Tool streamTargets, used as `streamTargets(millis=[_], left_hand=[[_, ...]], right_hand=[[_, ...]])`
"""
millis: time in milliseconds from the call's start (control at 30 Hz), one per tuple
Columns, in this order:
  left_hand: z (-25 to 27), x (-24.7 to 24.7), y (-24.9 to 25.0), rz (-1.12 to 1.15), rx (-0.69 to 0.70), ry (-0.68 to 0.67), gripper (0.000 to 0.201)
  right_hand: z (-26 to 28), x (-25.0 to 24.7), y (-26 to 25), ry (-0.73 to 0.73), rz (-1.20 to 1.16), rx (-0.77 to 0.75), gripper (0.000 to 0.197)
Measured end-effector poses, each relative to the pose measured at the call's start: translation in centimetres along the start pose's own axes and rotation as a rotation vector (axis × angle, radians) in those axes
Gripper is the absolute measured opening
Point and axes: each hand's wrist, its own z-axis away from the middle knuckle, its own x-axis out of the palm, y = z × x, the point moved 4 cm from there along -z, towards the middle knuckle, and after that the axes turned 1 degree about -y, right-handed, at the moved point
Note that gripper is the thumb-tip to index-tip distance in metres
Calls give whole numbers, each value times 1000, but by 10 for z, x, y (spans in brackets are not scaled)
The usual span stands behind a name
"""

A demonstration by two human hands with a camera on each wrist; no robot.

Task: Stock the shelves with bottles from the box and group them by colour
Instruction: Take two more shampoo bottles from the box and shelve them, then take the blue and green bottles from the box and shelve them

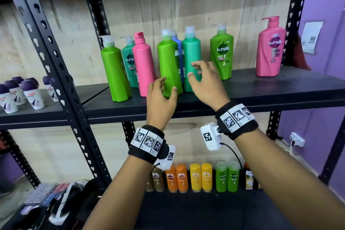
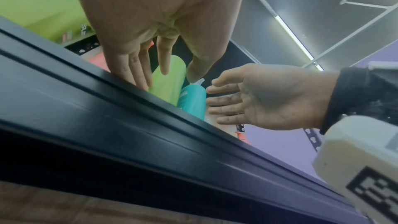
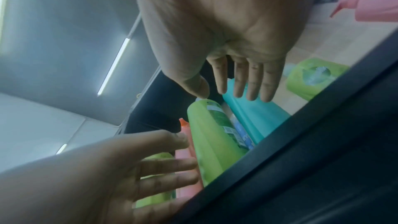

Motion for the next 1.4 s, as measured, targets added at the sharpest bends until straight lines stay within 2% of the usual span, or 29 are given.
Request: streamTargets(millis=[67, 133, 267, 467, 667, 733, 933, 1133, 1333, 1400], left_hand=[[15, -8, 3, 82, 25, 21, 33], [28, -12, 4, 112, 39, 21, 20], [56, -8, -9, 16, 67, -86, 10], [106, 14, -67, -258, -40, -349, 15], [177, 37, -146, -492, -364, -636, 22], [206, 40, -171, -502, -470, -718, 25], [296, 45, -216, -561, -662, -923, 31], [372, 32, -243, -634, -796, -1072, 37], [437, 23, -266, -741, -864, -1230, 50], [458, 22, -270, -742, -902, -1273, 52]], right_hand=[[15, -5, -4, -15, 27, -100, 22], [31, -9, -4, -34, 76, -159, 17], [65, -8, 7, -117, 146, -177, 15], [123, 22, 59, -397, 172, -8, 17], [210, 76, 112, -756, 207, 209, 17], [244, 93, 129, -868, 242, 284, 20], [340, 128, 168, -1164, 243, 489, 24], [412, 138, 179, -1330, 284, 556, 27], [477, 134, 186, -1459, 367, 612, 31], [500, 131, 188, -1509, 393, 642, 26]])
